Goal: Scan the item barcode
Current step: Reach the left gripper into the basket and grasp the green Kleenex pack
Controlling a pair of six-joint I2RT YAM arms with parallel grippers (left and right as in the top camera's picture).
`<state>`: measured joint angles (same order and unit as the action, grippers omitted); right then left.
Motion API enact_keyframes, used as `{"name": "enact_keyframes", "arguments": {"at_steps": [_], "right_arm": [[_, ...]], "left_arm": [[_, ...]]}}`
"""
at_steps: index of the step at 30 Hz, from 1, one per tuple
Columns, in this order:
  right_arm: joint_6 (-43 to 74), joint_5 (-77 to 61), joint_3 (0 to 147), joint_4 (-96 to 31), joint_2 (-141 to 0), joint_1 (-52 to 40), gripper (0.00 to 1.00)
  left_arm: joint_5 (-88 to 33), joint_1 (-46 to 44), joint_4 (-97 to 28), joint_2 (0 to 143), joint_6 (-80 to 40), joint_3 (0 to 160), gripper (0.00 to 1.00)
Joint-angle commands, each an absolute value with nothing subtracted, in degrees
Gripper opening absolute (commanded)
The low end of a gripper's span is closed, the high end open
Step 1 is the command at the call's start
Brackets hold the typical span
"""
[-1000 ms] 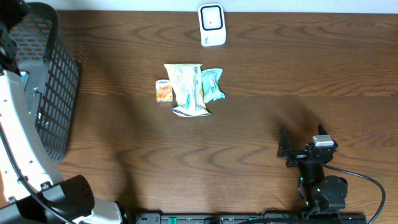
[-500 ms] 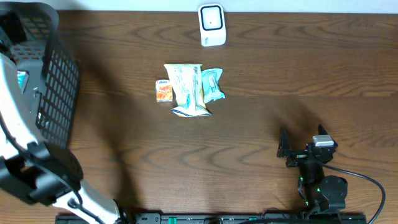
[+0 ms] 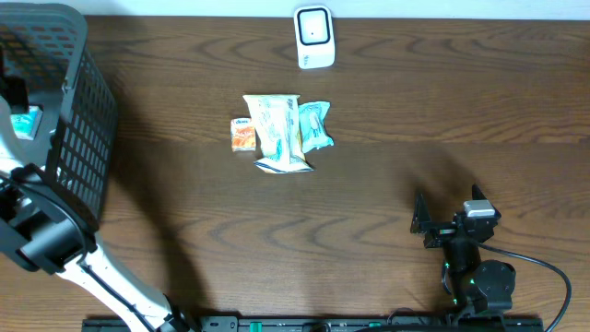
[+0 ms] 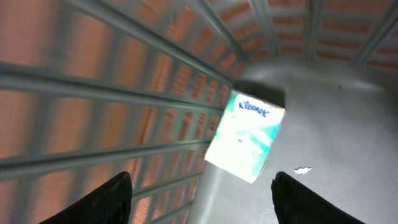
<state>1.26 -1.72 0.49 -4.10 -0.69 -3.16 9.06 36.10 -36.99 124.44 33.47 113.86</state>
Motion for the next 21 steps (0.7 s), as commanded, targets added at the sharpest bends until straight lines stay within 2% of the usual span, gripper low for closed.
{"name": "enact_keyframes", "arguments": {"at_steps": [1,21], "right_arm": [[2.09,-1.67,0.32,-4.27,-0.32,-3.38,0.99],[2.09,-1.67,0.32,-4.27,-0.32,-3.38,0.99]], "left_arm": [[7.97,35.38,-35.79,126.82,37.19,113.69,0.7],[6.0,34.68,-33.74,133.8,45.67,113.4,0.7]]}}
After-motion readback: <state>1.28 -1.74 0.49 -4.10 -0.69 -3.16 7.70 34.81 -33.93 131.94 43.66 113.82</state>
